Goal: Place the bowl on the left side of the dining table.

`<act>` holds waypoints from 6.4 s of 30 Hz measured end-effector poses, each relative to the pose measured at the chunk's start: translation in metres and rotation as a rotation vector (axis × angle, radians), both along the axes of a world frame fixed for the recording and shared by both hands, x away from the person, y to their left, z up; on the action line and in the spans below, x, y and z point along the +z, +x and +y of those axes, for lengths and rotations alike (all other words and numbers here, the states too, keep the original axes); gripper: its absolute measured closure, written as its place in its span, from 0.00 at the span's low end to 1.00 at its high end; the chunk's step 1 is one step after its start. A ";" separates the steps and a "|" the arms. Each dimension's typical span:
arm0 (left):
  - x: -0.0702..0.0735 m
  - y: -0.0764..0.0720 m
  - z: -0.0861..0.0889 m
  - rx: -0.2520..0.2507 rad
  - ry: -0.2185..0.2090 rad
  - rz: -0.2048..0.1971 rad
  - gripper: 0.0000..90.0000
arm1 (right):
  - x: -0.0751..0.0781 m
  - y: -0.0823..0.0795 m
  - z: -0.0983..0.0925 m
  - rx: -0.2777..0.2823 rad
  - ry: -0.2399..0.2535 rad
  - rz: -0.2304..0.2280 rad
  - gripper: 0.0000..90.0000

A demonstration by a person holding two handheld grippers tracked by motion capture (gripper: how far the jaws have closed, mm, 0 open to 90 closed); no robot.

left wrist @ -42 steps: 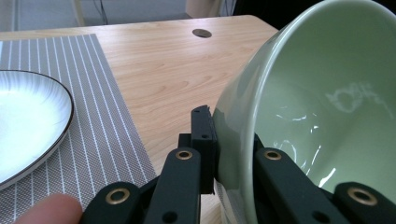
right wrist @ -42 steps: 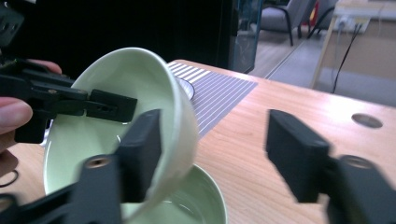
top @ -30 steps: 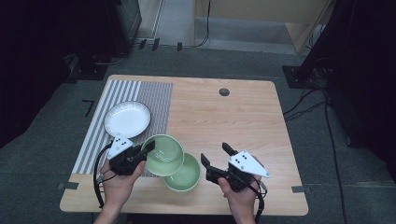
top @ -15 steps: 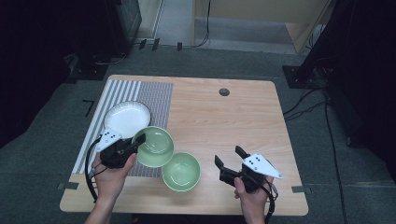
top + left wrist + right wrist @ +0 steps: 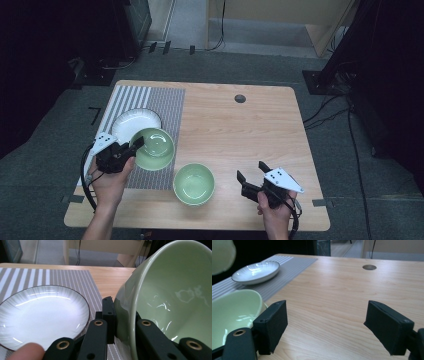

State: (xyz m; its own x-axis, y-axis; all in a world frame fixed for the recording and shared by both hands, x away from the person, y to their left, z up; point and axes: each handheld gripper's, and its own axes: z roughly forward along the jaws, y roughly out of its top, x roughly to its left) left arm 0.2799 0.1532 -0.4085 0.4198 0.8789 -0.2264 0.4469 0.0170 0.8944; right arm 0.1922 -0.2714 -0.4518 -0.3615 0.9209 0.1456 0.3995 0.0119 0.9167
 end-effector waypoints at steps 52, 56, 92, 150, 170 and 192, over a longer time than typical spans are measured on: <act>-0.013 0.031 0.058 0.145 -0.037 0.042 0.93 | -0.072 0.004 -0.113 -0.179 -0.153 0.303 0.19; -0.014 0.036 0.062 0.154 -0.034 0.051 0.93 | -0.072 0.001 -0.119 -0.201 -0.159 0.316 0.19; -0.066 0.107 0.083 0.267 -0.079 0.249 0.93 | -0.073 -0.001 -0.122 -0.201 -0.207 0.316 0.16; -0.055 0.150 0.073 0.269 -0.090 0.448 0.29 | -0.073 -0.002 -0.121 -0.171 -0.211 0.315 0.16; -0.020 0.109 0.066 0.185 -0.095 0.222 0.11 | -0.075 0.001 -0.119 -0.184 -0.216 0.354 0.00; -0.017 0.062 0.054 0.166 -0.024 0.079 0.11 | -0.075 0.001 -0.119 -0.184 -0.217 0.354 0.00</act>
